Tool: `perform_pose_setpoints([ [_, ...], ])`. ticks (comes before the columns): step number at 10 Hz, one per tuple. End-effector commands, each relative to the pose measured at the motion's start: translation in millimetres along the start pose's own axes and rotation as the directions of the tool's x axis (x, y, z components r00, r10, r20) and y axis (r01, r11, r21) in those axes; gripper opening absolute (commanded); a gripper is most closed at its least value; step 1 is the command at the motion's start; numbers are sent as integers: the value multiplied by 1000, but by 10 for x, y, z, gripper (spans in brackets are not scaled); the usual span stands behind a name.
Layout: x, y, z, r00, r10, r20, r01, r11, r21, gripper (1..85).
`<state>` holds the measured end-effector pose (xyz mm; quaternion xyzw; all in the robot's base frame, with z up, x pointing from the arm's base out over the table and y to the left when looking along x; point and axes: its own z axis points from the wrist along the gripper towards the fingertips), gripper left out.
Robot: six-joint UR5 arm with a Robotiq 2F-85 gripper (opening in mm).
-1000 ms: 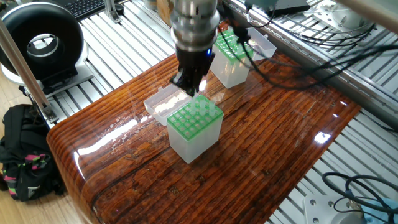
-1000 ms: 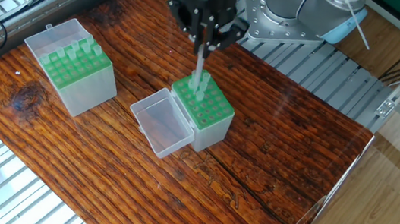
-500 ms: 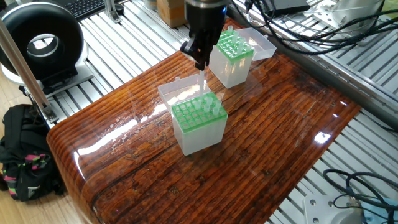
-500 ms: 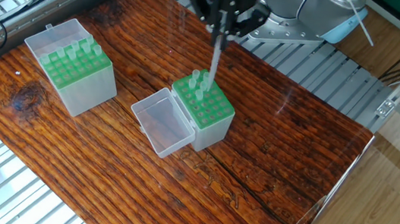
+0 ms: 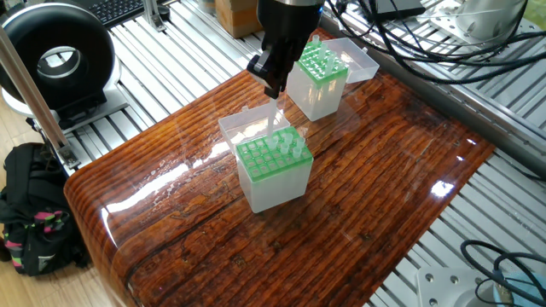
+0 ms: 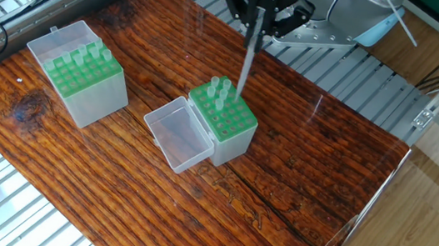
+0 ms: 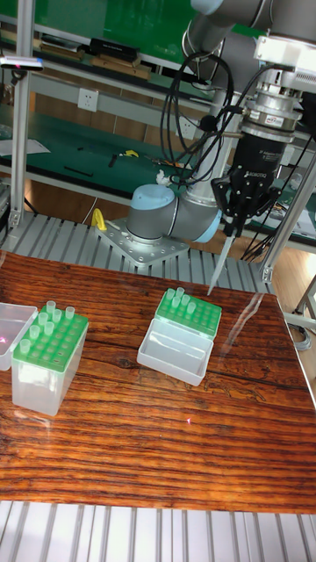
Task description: Transfer all large pipette tips from one holder to another
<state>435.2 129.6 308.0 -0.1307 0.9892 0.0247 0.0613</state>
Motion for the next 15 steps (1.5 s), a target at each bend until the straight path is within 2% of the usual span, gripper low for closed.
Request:
perform_pose_setpoints([
  [1,0,195,-24,997,80,1,-80,995,-65,137],
  [2,17,175,-22,996,92,-6,-93,994,-57,130],
  [3,64,65,-19,994,104,-20,-105,994,-13,110],
  [4,83,8,-19,993,119,-25,-119,993,10,90],
  [6,85,95,-20,993,117,-29,-118,993,-23,87],
  [8,117,116,-22,995,91,-42,-93,995,-31,87],
  [10,126,205,-27,997,69,-47,-72,995,-65,87],
  [11,56,53,-47,998,49,-36,-51,997,-53,87],
  [13,-133,-290,-77,1000,7,-1,-7,999,-54,87],
  [15,-183,-509,-112,999,-31,16,32,997,-65,87],
])
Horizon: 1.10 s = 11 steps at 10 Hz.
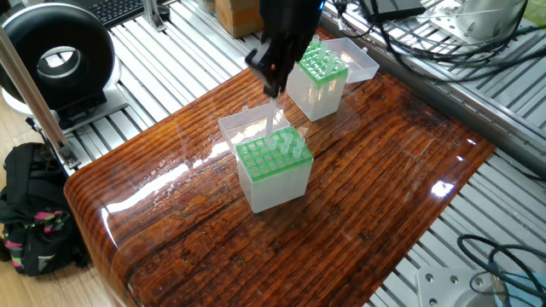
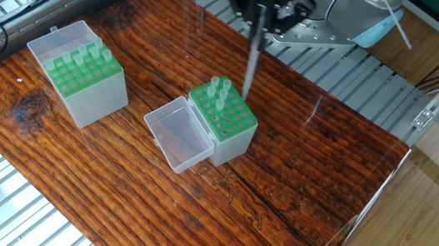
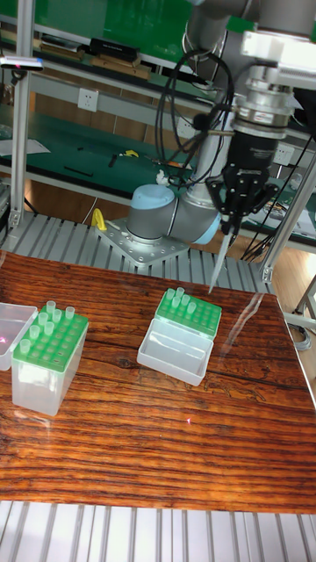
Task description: Transfer all large pipette tips from one holder to another
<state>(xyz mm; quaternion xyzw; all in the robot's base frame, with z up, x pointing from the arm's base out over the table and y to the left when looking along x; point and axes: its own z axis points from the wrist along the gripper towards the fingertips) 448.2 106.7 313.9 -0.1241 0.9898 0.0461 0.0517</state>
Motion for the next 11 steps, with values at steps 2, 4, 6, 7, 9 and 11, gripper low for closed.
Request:
perform_pose_setpoints([
  [2,-146,-324,-6,997,-70,39,72,996,-46,87],
  [4,-121,-246,3,999,-42,25,43,997,-71,90],
  [6,-133,-478,9,998,52,27,-52,999,16,80],
  [7,-188,-614,1,998,26,49,-29,997,68,57],
  [9,-198,-625,0,998,45,55,-49,996,71,47],
  [11,-242,-820,-96,999,6,32,-8,996,86,27],
])
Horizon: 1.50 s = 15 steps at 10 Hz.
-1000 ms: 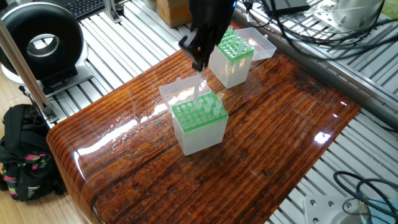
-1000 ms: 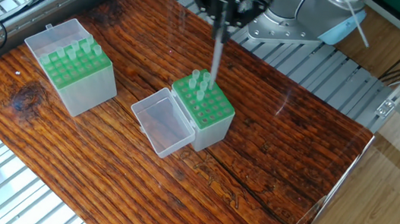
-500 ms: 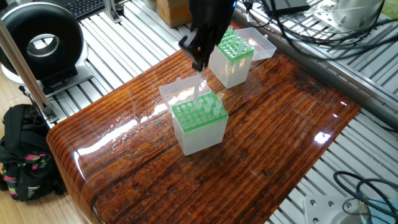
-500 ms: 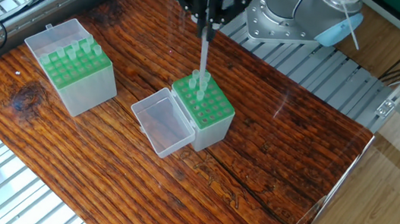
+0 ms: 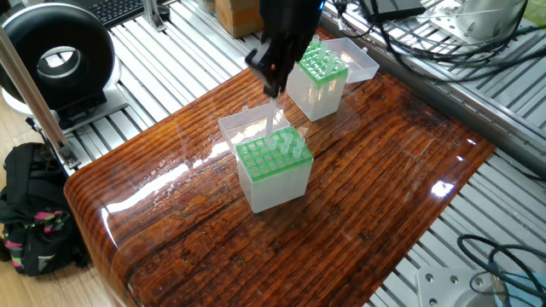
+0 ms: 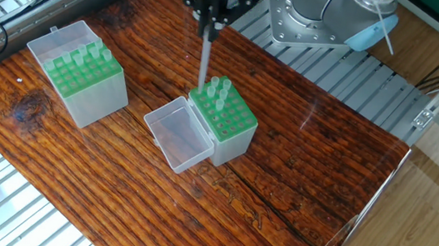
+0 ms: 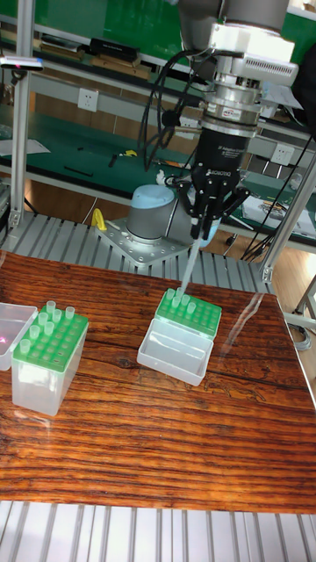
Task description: Transfer all large pipette tips from one holder to another
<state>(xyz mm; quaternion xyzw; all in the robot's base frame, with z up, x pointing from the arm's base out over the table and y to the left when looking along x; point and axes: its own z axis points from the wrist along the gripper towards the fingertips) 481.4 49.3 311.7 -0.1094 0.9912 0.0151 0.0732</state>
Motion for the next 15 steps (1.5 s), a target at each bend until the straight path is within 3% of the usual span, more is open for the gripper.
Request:
perform_pose_setpoints([
  [1,-169,-403,-203,998,-55,-13,55,998,10,23],
  [3,-319,-850,-412,992,-126,-27,125,991,-55,23],
  [4,-333,-999,-429,989,-146,-22,144,986,-84,27],
  [5,-318,-1133,-398,985,-169,-19,167,982,-83,30],
  [7,-291,-1315,-309,974,-223,-25,221,972,-76,30],
  [8,-243,-1284,-312,970,-241,-40,236,967,-100,33],
  [10,-172,-1230,-322,984,-160,-72,151,981,-121,40],
  [12,-271,-1289,-310,998,-38,-49,34,996,-87,23],
  [13,-274,-1244,-314,998,20,-53,-25,995,-101,17],
  [15,-270,-1406,-302,997,46,-54,-48,998,-38,10],
])
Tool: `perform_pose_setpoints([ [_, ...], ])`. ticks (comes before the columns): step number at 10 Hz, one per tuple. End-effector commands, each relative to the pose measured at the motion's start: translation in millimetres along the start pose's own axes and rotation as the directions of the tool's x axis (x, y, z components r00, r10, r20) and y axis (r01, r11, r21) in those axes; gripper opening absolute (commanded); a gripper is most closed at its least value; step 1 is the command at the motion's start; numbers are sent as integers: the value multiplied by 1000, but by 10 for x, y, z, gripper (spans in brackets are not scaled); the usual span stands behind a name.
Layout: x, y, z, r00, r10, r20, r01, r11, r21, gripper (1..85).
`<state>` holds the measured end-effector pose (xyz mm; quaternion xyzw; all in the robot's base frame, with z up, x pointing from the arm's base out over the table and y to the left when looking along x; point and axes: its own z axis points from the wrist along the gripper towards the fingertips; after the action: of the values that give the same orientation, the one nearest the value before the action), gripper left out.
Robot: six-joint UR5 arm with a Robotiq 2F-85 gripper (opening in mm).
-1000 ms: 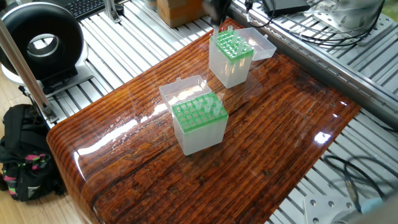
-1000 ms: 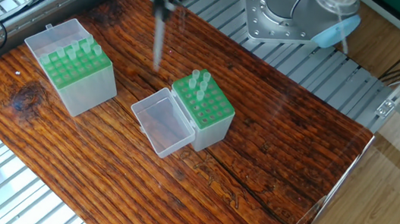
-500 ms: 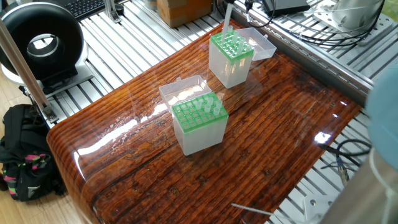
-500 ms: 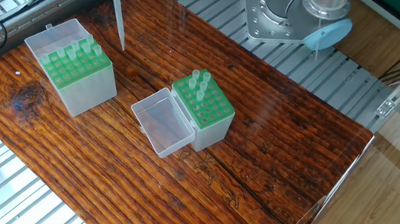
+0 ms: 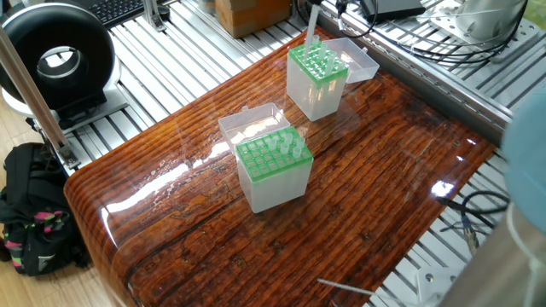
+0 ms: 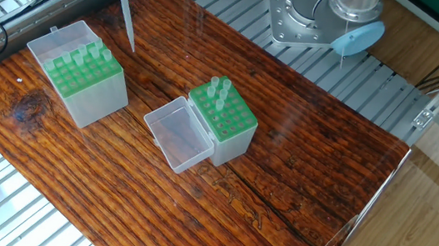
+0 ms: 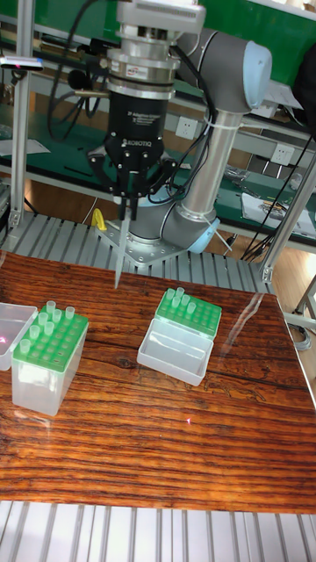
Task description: Transfer all large pipette tips from one holder to another
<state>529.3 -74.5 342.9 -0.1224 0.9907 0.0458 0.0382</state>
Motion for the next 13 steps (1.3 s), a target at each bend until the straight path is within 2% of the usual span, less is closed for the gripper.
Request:
perform_pose_setpoints([
  [1,-96,-225,-4,999,29,16,-29,999,15,10],
  [3,-337,-664,-13,998,-58,27,58,998,-4,10],
  [4,-453,-882,-33,998,-57,40,56,998,18,10],
  [5,-531,-1065,-29,997,-62,55,59,997,59,10],
  [8,-731,-1146,194,992,-88,91,87,996,8,17],
  [9,-798,-1103,260,991,-85,99,86,996,-5,27],
  [10,-793,-1166,283,991,-100,90,98,995,28,23],
  [11,-788,-1201,282,990,-114,87,111,993,43,17],
  [13,-782,-1159,284,989,-122,86,120,992,27,17],
])
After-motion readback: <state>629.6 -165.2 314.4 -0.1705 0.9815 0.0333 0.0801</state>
